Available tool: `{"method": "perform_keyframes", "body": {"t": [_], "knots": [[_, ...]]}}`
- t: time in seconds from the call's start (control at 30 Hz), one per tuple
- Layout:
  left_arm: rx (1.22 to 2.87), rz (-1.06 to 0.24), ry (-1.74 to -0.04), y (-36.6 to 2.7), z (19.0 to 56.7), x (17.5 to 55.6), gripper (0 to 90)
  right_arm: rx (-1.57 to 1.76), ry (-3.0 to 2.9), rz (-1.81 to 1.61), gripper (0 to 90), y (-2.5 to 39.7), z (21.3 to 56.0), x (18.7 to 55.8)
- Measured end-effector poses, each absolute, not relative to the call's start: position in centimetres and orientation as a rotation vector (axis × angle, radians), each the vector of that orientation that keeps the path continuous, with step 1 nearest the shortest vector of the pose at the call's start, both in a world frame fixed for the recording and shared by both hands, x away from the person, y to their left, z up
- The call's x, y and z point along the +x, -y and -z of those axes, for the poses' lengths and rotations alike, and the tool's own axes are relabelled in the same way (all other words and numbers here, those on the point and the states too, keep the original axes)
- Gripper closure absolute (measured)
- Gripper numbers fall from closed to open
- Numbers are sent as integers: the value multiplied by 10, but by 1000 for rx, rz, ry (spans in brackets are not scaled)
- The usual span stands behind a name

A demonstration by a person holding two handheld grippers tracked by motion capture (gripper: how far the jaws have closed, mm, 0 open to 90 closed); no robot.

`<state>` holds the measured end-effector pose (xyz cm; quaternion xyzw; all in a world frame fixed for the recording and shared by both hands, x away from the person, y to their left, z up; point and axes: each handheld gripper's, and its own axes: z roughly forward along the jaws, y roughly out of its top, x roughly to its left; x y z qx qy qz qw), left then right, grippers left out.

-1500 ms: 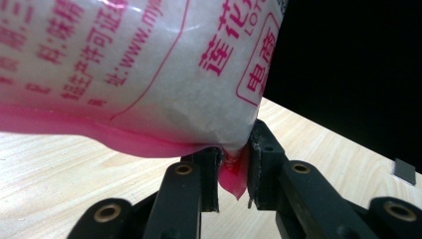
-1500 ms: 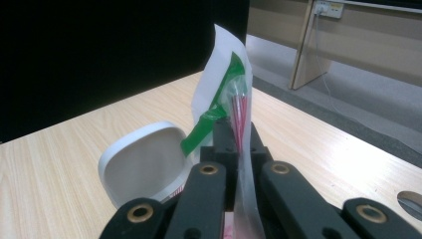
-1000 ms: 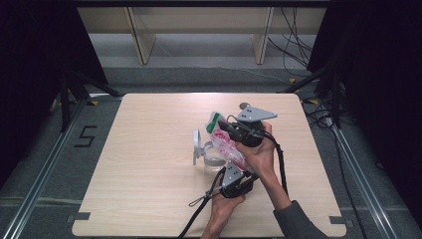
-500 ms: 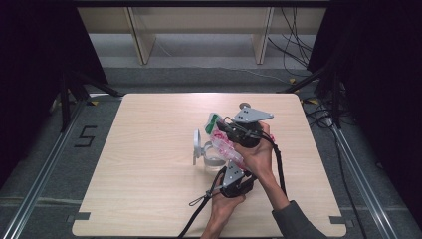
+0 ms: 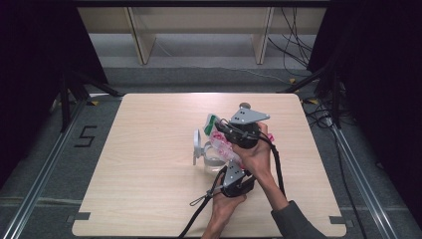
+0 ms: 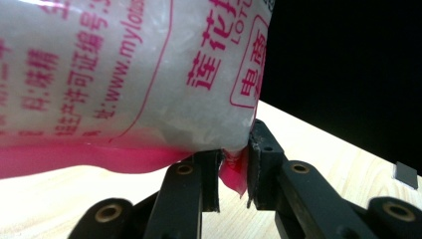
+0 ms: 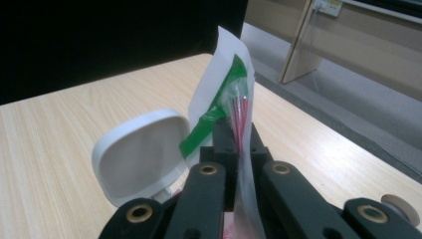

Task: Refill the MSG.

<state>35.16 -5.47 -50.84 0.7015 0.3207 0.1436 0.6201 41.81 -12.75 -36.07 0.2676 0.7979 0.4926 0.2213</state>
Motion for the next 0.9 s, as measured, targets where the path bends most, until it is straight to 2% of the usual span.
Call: {"method": "perform_keyframes", "body": {"t": [0.9], "knots": [[1652,-348,-724,52,510,354,772,719,-2193,-1340,900,122,365,423]]}}
